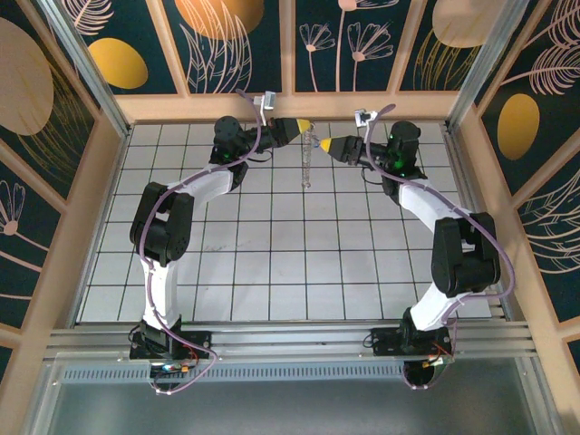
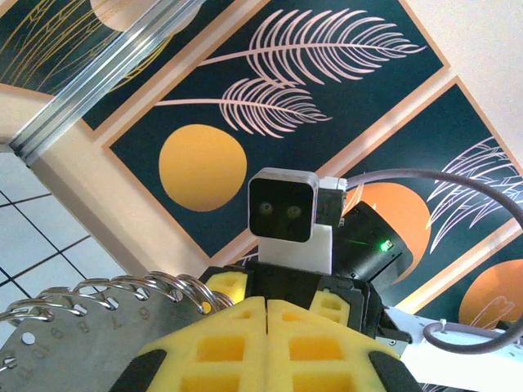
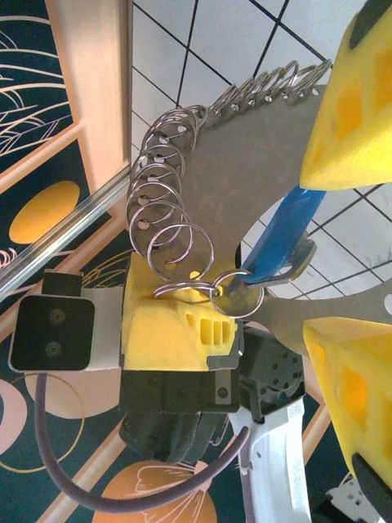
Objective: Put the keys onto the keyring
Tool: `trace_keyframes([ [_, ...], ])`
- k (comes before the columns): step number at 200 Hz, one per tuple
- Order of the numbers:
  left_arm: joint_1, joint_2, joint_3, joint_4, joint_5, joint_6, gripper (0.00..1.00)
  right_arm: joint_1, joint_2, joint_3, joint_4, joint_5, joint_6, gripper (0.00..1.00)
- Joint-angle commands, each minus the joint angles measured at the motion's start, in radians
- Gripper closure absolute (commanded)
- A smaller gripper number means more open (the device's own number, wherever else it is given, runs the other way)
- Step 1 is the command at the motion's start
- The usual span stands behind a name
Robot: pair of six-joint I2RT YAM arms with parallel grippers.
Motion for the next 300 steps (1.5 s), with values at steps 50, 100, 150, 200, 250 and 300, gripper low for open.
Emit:
trace_keyframes([
  [50,-0.003,-0.061,0.004,0.038,-0.009,-0.007,1.0,0.047,0.019,0.08,-0.05,0.03,-0.086,0.55],
  [100,-0.005,-0.06,0.008,0.032,-0.013,-0.003,1.0,0.065,0.03,0.088,-0.07,0.0,-0.11,0.76],
  [150,-0.005,-0.059,0.009,0.029,-0.022,-0.002,1.0,0.073,-0.004,0.047,-0.077,-0.019,-0.124,1.0],
  [200,-0.005,-0.06,0.008,0.031,-0.03,0.0,1.0,0.107,-0.011,0.034,-0.086,-0.01,-0.132,1.0],
  [250,-0.013,-0.066,0.001,0.035,-0.035,0.0,1.0,0.126,0.022,0.044,-0.031,0.01,-0.077,1.0],
  [300,-0.02,-0.072,-0.019,0.053,-0.053,-0.003,1.0,0.12,0.017,0.026,0.001,0.031,-0.031,0.81],
])
